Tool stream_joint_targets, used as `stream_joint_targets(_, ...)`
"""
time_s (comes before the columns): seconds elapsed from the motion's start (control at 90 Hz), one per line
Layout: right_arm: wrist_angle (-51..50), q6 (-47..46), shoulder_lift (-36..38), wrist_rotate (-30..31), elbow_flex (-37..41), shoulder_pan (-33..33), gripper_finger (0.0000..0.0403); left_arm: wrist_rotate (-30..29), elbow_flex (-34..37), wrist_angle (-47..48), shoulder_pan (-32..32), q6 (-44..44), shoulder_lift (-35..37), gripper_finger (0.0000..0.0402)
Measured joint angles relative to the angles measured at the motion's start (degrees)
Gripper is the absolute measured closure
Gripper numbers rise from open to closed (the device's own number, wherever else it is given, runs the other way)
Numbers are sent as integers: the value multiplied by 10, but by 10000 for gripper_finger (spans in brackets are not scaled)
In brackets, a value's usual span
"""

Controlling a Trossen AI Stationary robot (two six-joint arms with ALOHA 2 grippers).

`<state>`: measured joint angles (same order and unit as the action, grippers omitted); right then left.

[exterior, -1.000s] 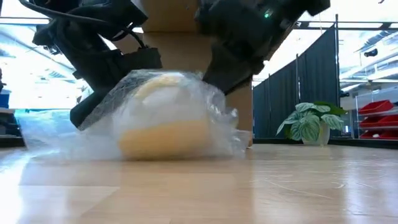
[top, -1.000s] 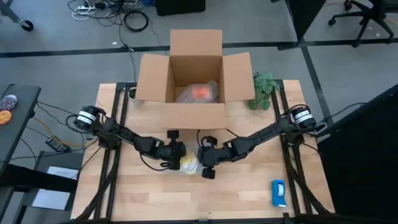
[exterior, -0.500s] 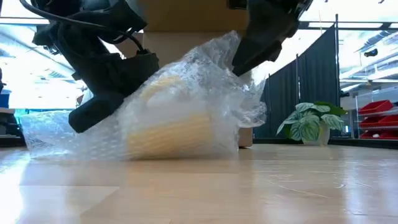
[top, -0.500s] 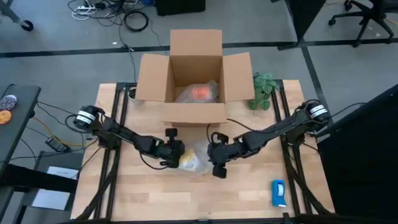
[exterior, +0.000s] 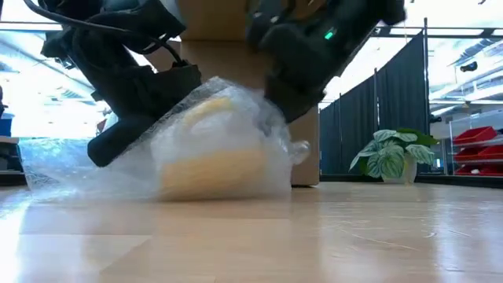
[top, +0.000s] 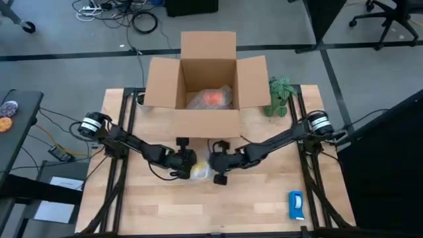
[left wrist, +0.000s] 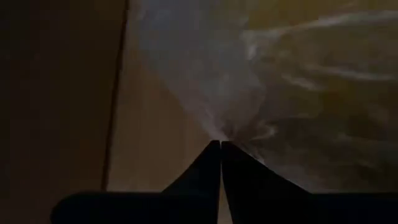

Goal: Wrap mug
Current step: Wrap the yellow mug with the bubble wrap

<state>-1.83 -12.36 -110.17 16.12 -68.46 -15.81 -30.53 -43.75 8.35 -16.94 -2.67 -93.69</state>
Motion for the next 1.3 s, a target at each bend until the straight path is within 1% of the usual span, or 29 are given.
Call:
stream_joint_targets(0.078,73,26,-31,-25,0,3,398,3,1,-2,-2,4,1,402)
stream_joint_targets(0.211,146,39,-57,-33,2,6,394,2,1,-4,-2,5,2,402)
stream_joint_targets(0.3,162,50,-58,-34,2,7,399,3,1,-5,-2,1,2,402)
stream_joint_targets(0.378,171,58,-57,-21,2,6,401,2,1,-8,-2,-2,2,402)
stream_joint_targets(0.511,169,62,-44,-14,3,2,387,-1,1,-25,-2,4,2,401)
stream_joint_targets(0.656,114,64,-3,-14,2,5,367,-14,-22,-30,1,25,-1,402)
stream_joint_targets(0.844,20,61,50,-14,0,8,367,-18,-54,-48,8,43,-2,402)
stream_joint_targets(0.933,-9,62,68,-18,0,8,367,-7,-54,-94,12,45,-13,402)
stream_joint_targets(1.056,-63,61,70,-21,-1,8,364,1,-54,-150,16,46,-46,402)
stream_joint_targets(1.144,-131,53,71,-38,-5,11,362,13,-56,-194,17,46,-79,402)
stream_joint_targets(1.233,-226,45,71,-70,-40,13,362,37,-57,-287,17,46,-121,401)
stream_joint_targets(1.3,-273,48,71,-89,-66,11,362,46,-70,-342,16,53,-155,402)
